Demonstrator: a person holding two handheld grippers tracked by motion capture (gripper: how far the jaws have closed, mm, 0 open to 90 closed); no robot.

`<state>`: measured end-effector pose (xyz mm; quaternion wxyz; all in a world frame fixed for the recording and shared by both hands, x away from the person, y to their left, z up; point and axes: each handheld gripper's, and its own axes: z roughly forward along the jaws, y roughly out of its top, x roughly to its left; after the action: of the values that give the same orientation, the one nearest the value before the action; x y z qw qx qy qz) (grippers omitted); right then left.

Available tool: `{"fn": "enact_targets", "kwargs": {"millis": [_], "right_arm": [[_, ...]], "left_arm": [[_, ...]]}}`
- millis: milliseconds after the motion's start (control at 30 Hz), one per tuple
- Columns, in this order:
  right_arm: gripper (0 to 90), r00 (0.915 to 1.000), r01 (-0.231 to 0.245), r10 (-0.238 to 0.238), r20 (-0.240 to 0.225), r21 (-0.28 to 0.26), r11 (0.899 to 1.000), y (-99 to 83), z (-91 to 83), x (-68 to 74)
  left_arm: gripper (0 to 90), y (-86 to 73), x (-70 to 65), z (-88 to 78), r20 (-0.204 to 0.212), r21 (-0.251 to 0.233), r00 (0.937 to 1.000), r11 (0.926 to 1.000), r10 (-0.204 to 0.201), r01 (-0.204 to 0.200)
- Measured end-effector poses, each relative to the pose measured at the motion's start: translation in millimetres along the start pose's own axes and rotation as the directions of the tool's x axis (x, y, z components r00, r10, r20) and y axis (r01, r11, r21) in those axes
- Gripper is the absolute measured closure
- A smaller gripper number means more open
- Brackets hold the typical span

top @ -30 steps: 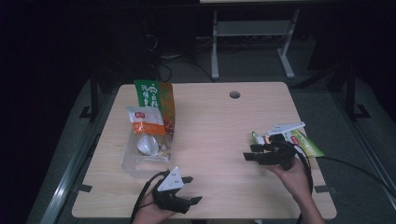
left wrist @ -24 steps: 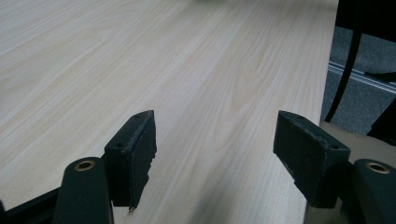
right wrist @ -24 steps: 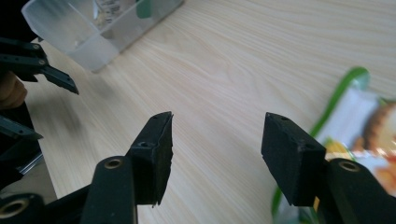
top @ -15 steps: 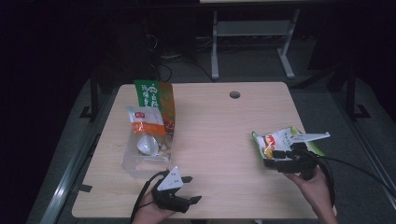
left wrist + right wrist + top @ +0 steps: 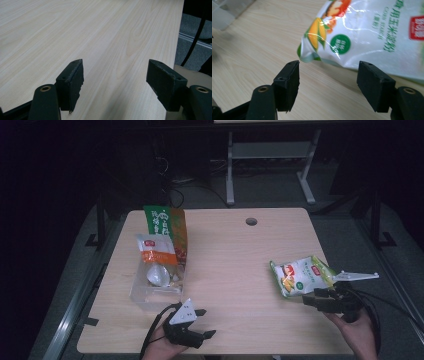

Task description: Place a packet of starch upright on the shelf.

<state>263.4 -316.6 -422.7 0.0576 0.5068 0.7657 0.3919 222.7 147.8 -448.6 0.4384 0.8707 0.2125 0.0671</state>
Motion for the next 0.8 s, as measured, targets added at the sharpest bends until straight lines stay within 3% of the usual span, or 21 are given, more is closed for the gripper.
{"fn": "enact_targets", "kwargs": {"millis": [200,533,800], "right_arm": [[31.5,0.9989,-0.021,0.021,0.042,-0.004,1.0,-7.7,-7.1,-14.1],[30.9,0.9904,-0.103,0.104,0.091,-0.016,0.995,-22.7,-16.8,-37.3],[27.5,0.9803,-0.171,0.175,0.092,-0.053,0.984,-14.3,-9.6,-59.4]], "left_arm": [[29.6,0.3,-2.0,0.5,0.002,0.001,1.0,1.0,0.005,-0.005],[29.6,0.8,-3.5,2.0,0.006,0.004,0.9999,0.9999,0.012,-0.012],[29.6,0.9,-4.1,2.4,0.007,0.007,0.9998,0.9998,0.016,-0.016]]}}
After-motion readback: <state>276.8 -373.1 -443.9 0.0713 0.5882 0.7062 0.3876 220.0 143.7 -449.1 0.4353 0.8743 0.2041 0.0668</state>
